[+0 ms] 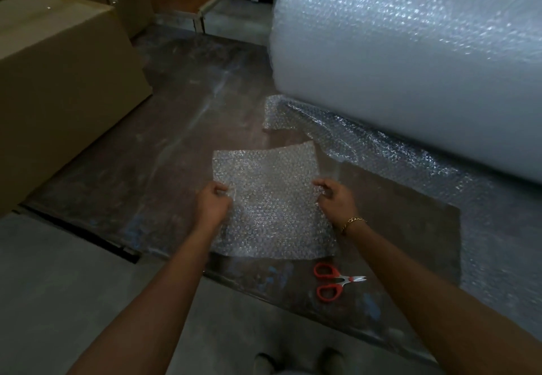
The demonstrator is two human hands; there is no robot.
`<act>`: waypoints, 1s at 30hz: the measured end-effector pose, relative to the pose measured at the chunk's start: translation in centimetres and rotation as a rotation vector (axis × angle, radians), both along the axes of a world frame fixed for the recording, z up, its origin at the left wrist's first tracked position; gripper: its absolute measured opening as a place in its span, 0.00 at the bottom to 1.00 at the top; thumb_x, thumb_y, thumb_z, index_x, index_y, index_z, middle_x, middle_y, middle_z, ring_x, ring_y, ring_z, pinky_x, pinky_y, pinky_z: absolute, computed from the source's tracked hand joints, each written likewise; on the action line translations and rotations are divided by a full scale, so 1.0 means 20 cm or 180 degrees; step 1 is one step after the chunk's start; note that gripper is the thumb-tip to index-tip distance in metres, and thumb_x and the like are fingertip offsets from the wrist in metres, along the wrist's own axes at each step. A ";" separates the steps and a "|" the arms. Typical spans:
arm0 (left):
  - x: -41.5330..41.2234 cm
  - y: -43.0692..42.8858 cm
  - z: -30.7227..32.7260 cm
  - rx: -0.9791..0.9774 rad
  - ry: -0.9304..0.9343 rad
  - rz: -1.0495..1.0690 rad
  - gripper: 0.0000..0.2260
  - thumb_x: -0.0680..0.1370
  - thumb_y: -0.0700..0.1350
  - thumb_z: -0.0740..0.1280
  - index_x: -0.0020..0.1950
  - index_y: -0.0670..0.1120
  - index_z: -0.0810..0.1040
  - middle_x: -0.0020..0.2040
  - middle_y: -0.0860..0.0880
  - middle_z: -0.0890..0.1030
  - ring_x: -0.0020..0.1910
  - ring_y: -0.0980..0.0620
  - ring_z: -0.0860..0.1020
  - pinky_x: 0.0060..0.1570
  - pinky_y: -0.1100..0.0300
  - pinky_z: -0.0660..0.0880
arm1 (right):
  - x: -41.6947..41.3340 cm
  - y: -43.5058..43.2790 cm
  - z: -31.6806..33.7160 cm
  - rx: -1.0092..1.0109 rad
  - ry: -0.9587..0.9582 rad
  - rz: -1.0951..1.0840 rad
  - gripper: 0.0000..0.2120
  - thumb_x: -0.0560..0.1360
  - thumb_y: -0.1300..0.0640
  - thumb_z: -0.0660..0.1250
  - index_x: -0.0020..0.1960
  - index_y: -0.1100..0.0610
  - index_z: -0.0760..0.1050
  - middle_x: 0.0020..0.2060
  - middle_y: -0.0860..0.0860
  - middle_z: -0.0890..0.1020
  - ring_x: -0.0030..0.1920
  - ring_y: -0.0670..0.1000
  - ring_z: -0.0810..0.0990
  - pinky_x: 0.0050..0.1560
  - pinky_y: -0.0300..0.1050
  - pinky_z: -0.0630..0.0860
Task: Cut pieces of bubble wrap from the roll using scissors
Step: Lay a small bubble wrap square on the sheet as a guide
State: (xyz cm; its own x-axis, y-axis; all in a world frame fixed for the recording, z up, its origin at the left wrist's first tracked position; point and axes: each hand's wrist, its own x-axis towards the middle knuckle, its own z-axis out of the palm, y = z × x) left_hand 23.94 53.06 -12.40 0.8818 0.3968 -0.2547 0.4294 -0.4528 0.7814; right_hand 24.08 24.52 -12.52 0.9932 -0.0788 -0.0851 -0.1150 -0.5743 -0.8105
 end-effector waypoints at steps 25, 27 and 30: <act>-0.17 -1.75 0.26 -0.1544 -0.0253 -0.1756 0.19 0.75 0.24 0.62 0.59 0.41 0.82 0.49 0.48 0.82 0.36 0.55 0.72 0.36 0.64 0.69 | -0.93 -1.63 0.39 0.0236 -0.0221 -0.1712 0.19 0.79 0.67 0.63 0.67 0.55 0.77 0.54 0.49 0.81 0.37 0.48 0.79 0.30 0.35 0.77; -0.25 -1.91 0.28 -0.1598 -0.0170 -0.1863 0.20 0.74 0.24 0.61 0.59 0.40 0.82 0.46 0.45 0.81 0.31 0.55 0.69 0.33 0.65 0.67 | -1.04 -1.79 0.39 0.0232 -0.0210 -0.1796 0.19 0.79 0.68 0.63 0.67 0.55 0.77 0.57 0.49 0.81 0.37 0.47 0.79 0.30 0.35 0.76; -0.37 -2.13 0.28 -0.1601 -0.0077 -0.1970 0.20 0.75 0.24 0.62 0.62 0.38 0.81 0.48 0.44 0.80 0.25 0.61 0.72 0.29 0.70 0.68 | -1.18 -2.02 0.38 0.0252 -0.0100 -0.1890 0.19 0.79 0.67 0.63 0.67 0.54 0.77 0.58 0.50 0.81 0.39 0.48 0.80 0.32 0.39 0.76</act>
State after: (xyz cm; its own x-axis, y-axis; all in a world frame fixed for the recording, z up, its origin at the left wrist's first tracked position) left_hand 16.60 10.41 -6.87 0.9121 -0.3240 -0.2511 0.1958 -0.1940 0.9613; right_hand 0.43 -15.84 -5.01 0.7834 -0.6157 -0.0847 -0.3731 -0.3567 -0.8565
